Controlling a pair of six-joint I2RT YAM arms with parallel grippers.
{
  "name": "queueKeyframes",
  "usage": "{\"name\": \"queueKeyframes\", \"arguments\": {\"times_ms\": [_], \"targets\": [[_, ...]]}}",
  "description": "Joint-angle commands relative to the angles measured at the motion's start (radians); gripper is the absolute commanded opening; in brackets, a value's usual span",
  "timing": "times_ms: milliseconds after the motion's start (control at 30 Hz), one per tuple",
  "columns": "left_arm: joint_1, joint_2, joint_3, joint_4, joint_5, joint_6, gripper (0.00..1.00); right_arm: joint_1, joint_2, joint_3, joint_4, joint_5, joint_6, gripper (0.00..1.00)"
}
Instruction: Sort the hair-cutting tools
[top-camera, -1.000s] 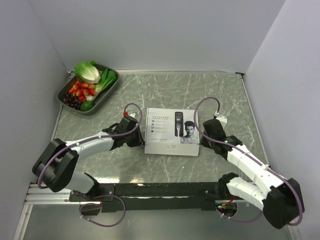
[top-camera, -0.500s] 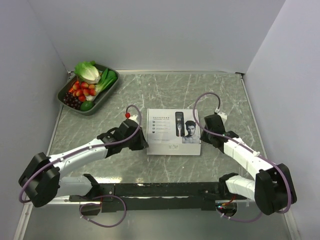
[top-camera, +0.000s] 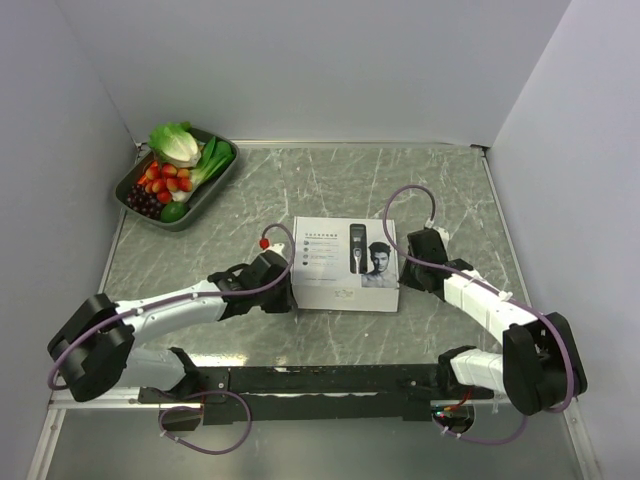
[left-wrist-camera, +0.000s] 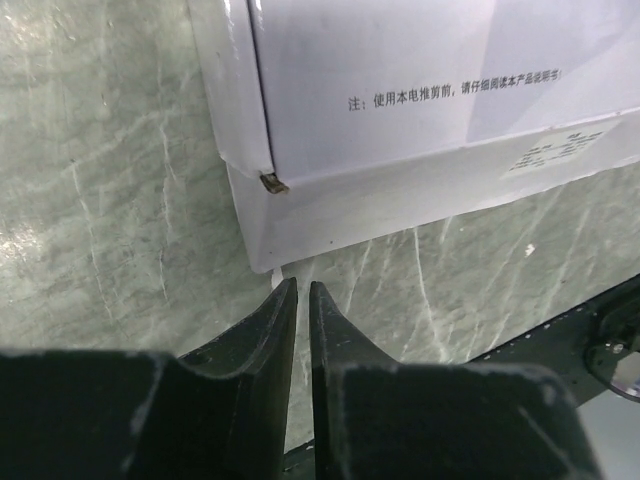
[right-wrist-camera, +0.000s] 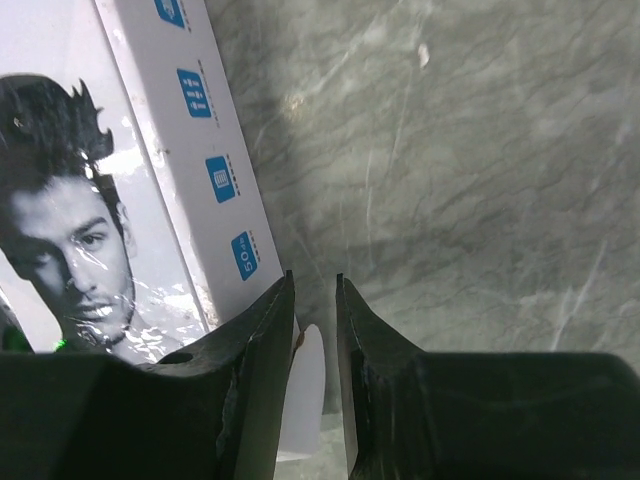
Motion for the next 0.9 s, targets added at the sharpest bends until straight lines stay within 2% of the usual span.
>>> {"name": "queueKeyframes", "arguments": {"times_ms": [0,333,600,867], "targets": [[-0.02,0.022,0.042,0.023,-0.035,-0.02,0.17,0.003,0.015,0.037,-0.041,-0.071,0.003,0.31],[-0.043,-0.002,0.074,-0.006,-0.047,-0.025,0.18,0.001,0.041,-0.003,-0.028,-0.189,-0.006,0.31],[-0.065,-0.111,0.09,-0.081,-0.087,-0.036,0.2,0.005,0.035,-0.014,-0.033,-0.21,0.003,0.31],[-0.066,-0.119,0.082,-0.122,-0.13,-0.037,0.22,0.003,0.041,-0.026,-0.042,-0.198,0.011,0.31]]}}
